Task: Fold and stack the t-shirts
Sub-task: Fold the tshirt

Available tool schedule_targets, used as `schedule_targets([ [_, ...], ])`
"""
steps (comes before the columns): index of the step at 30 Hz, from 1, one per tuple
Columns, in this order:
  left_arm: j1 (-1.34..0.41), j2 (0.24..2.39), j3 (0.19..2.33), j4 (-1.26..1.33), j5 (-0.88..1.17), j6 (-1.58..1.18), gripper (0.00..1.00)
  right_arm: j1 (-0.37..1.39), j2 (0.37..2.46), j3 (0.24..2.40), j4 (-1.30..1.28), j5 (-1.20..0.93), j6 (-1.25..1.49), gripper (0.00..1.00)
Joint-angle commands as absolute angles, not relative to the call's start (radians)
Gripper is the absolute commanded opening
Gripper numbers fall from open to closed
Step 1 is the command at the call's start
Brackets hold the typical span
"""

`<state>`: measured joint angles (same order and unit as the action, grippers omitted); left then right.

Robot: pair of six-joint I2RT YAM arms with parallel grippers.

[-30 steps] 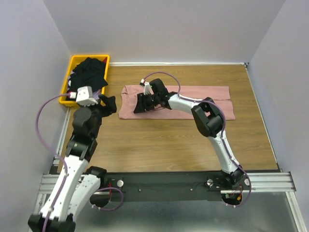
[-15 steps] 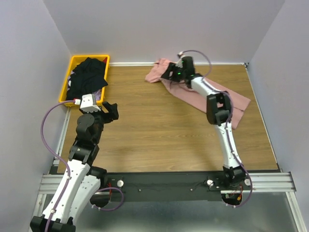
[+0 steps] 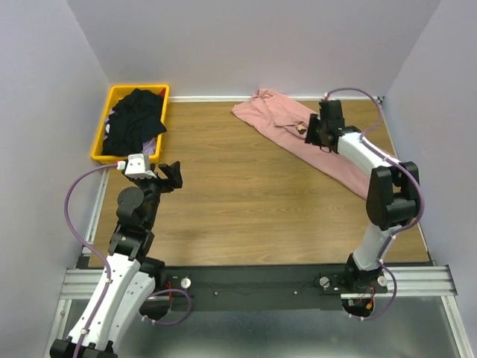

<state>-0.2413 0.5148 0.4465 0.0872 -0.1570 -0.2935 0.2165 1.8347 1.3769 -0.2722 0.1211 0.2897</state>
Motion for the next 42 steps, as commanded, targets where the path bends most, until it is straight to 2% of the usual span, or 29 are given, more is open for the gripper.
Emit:
schedule_targets([
  [1, -0.239, 0.525, 0.451, 0.126, -0.124, -0.272, 0.86, 0.117, 1.81, 1.244, -0.388, 0.284, 0.336, 0.53],
  [8, -0.239, 0.519, 0.449, 0.135, -0.107, -0.271, 0.86, 0.058, 1.894, 1.22, -0.402, 0.299, 0.354, 0.52],
  [15, -0.239, 0.509, 0.453, 0.13, -0.129, -0.327, 0.86, 0.086, 1.922, 1.122, -0.491, 0.068, 0.406, 0.49],
  [21, -0.238, 0.522, 0.469, 0.117, -0.121, -0.325, 0.88, 0.375, 1.78, 0.977, -0.537, -0.175, 0.581, 0.52],
  [25, -0.239, 0.52, 0.474, 0.112, -0.104, -0.327, 0.9, 0.674, 1.822, 1.083, -0.514, -0.287, 0.673, 0.59],
  [29, -0.239, 0.528, 0.483, 0.1, -0.083, -0.333, 0.9, 0.768, 1.977, 1.32, -0.515, -0.307, 0.657, 0.6],
  [32, -0.238, 0.543, 0.486, 0.084, -0.074, -0.351, 0.9, 0.77, 1.964, 1.397, -0.522, -0.261, 0.631, 0.6],
  [35, -0.239, 0.583, 0.515, 0.02, -0.039, -0.4, 0.9, 0.759, 1.866, 1.359, -0.567, -0.146, 0.589, 0.6],
  [42, -0.287, 0.801, 0.681, -0.293, 0.208, -0.455, 0.9, 0.695, 1.53, 1.02, -0.705, 0.064, 0.617, 0.64],
])
